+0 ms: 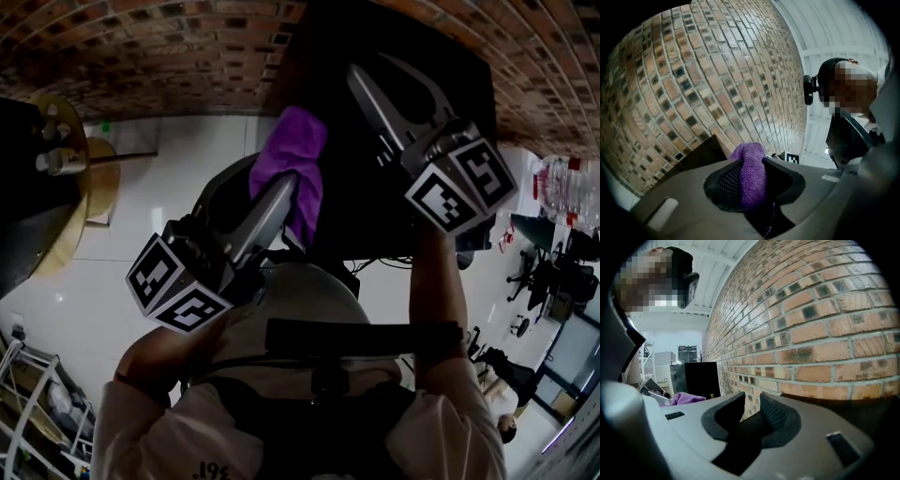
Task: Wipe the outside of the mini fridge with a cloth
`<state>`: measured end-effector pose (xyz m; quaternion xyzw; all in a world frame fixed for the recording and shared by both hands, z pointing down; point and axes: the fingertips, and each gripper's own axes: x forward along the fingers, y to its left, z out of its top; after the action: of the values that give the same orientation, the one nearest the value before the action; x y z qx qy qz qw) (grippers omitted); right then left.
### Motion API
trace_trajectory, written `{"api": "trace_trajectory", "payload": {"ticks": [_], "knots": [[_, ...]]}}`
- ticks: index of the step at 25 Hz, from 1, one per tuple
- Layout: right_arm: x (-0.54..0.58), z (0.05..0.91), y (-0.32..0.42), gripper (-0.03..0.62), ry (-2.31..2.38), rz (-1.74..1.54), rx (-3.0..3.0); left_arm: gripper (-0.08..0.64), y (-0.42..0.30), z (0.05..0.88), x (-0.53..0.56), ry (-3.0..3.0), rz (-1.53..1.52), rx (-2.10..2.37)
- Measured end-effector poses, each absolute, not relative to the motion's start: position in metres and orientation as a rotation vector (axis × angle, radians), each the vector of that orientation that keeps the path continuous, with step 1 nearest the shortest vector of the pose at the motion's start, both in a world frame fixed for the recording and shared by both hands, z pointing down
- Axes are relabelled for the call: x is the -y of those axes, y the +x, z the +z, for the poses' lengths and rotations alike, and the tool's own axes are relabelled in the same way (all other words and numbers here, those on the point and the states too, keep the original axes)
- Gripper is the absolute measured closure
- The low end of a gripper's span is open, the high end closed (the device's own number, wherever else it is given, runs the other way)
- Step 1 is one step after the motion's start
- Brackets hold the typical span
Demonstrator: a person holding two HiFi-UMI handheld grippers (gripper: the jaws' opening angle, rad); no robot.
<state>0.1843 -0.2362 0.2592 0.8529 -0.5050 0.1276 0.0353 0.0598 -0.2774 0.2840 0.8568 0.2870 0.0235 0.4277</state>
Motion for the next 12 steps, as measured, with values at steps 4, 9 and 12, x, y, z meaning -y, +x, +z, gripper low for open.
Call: {"api": "trace_trajectory", "payload": {"ticks": [4, 9, 12], "knots": [[0.236, 0.258, 0.184, 0.499, 2.622, 0.388, 1.55, 0.454, 0.05, 0.288, 0.266, 2.136, 0.096, -0.731], [0.236, 0.258, 0.184, 0.499, 2.621, 0.386, 1.552, 0.454, 0.048, 0.306, 0.265, 2.106, 0.138, -0.697], [0.236, 0.258, 0.184, 0.499, 2.622, 0.387, 1.553, 0.454, 0.049, 0.314, 0.266, 2.103, 0.141, -0.692]]}}
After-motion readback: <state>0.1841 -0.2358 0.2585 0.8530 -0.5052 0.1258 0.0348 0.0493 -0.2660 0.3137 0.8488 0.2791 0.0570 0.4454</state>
